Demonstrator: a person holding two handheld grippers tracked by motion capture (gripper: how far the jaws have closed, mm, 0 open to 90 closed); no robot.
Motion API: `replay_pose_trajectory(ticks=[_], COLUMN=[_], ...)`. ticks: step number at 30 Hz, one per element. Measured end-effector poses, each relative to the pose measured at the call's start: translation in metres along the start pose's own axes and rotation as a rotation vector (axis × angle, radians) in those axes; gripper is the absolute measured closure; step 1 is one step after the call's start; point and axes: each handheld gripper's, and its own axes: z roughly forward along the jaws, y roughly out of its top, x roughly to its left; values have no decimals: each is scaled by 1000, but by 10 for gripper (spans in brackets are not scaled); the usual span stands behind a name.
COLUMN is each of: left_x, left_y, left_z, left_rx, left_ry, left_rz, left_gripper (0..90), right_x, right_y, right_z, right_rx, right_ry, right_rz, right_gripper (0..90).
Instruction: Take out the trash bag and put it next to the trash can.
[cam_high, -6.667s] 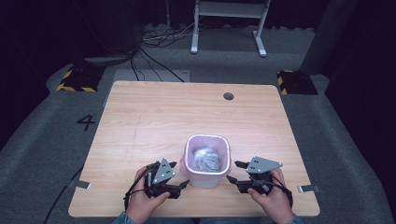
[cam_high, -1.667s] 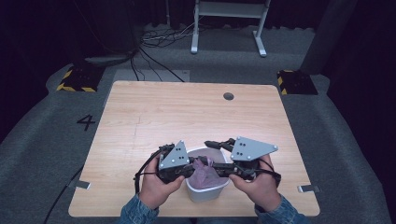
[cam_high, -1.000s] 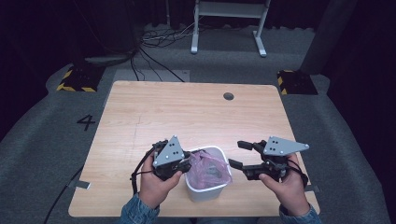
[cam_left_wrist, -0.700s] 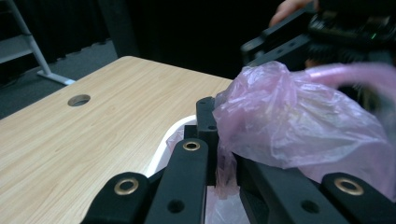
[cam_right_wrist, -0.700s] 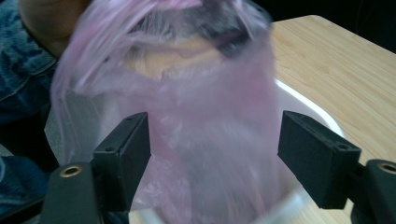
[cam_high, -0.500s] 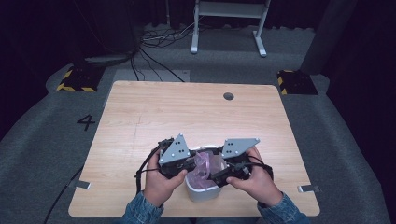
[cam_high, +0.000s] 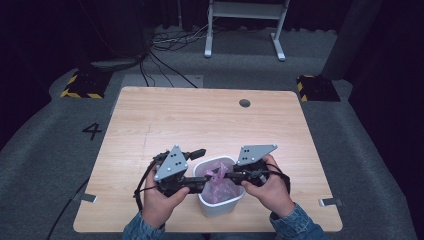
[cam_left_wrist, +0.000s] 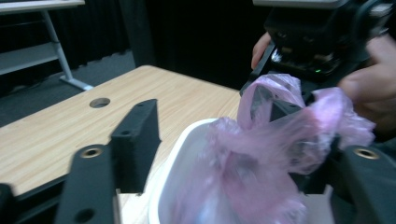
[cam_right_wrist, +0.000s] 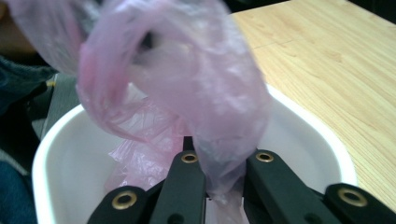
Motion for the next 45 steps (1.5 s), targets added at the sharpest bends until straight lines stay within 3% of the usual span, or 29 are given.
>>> replay_pose_trajectory(ticks=[2, 6, 9, 16, 19, 21, 26, 30, 35, 38, 45], left_x=[-1, -9, -13, -16, -14, -10, -5, -4, 0, 4, 15], left_y=[-4, -13, -18, -30, -34, -37, -39, -38, -35, -35, -39], left_z=[-7, -16, -17, -10, -8, -7, -5, -6, -19, -27, -43], left_rx=[19, 50, 64, 117, 93, 75, 78, 60, 29, 49, 68], left_ry=[17, 12, 16, -25, -76, -76, -20, -30, -14, 18, 70], left_rz=[24, 84, 120, 168, 134, 116, 123, 111, 101, 115, 98], left_gripper=[284, 235, 222, 212, 213, 213, 234, 241, 221, 211, 196], right_x=[0, 0, -1, 0, 0, 0, 2, 4, 7, 7, 9], right_y=[-1, 0, 1, 8, 10, 12, 18, 25, 35, 40, 54], right_z=[-1, -4, -6, -17, -22, -25, -33, -39, -43, -48, -61], right_rx=[-17, -46, -71, -122, -142, -157, -190, -213, -239, -253, -276], right_ry=[-15, -48, -64, -85, -88, -93, -107, -116, -122, -126, -144], right_rz=[16, 36, 47, 50, 52, 50, 41, 29, 7, 0, -33], right_gripper=[887, 887, 888, 888, 888, 888, 887, 886, 886, 886, 883])
